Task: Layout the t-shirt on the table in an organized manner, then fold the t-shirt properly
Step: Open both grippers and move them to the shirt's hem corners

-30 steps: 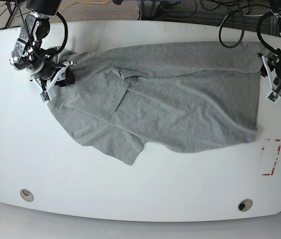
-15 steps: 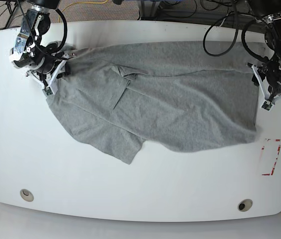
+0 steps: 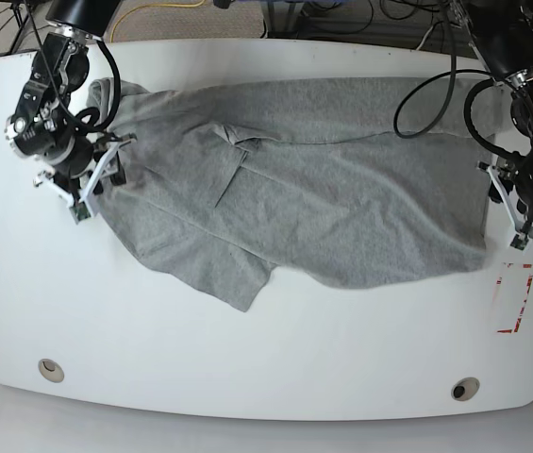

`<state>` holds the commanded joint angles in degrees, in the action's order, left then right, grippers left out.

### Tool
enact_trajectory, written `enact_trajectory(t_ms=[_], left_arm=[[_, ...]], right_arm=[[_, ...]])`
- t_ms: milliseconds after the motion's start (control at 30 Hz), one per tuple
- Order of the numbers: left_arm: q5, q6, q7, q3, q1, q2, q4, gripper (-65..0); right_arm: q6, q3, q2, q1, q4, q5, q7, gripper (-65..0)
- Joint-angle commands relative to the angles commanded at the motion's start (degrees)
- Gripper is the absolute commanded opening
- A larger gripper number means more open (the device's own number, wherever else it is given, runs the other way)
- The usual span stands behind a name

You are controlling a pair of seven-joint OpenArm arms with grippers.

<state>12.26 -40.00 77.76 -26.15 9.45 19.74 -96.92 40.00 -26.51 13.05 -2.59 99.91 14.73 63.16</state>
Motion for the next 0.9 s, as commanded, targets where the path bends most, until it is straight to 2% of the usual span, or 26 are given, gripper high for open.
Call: enact_trajectory(t_ms=[67, 133, 367, 633, 900], left_arm=[[0.0, 0.0, 0.0, 0.0, 1.2, 0.6, 0.7, -39.3], [0.0, 0.0, -0.1, 0.0, 2.1, 1.0, 1.1, -39.3], [0.0, 0.0, -0.1, -0.1, 4.2, 1.6, 1.2, -39.3], [0.1, 0.0, -0.1, -0.1, 4.0, 2.1, 1.1, -39.3], [0.1, 0.0, -0.1, -4.4, 2.9, 2.1, 1.2, -39.3]], right_arm=[[0.00, 0.0, -0.1, -3.2, -4.2, -2.9, -2.5, -21.4], [0.00, 0.0, -0.1, -6.6, -8.6, -5.0, -5.4, -20.1], [0.00, 0.3, 0.5, -18.0, -27.3, -9.7, -13.5, -20.8], [0.00, 0.4, 1.2, -24.9, -42.9, -14.7, -24.0, -20.8], [0.00, 0.9, 0.7, -26.1, -49.0, -15.2, -27.1, -20.8]])
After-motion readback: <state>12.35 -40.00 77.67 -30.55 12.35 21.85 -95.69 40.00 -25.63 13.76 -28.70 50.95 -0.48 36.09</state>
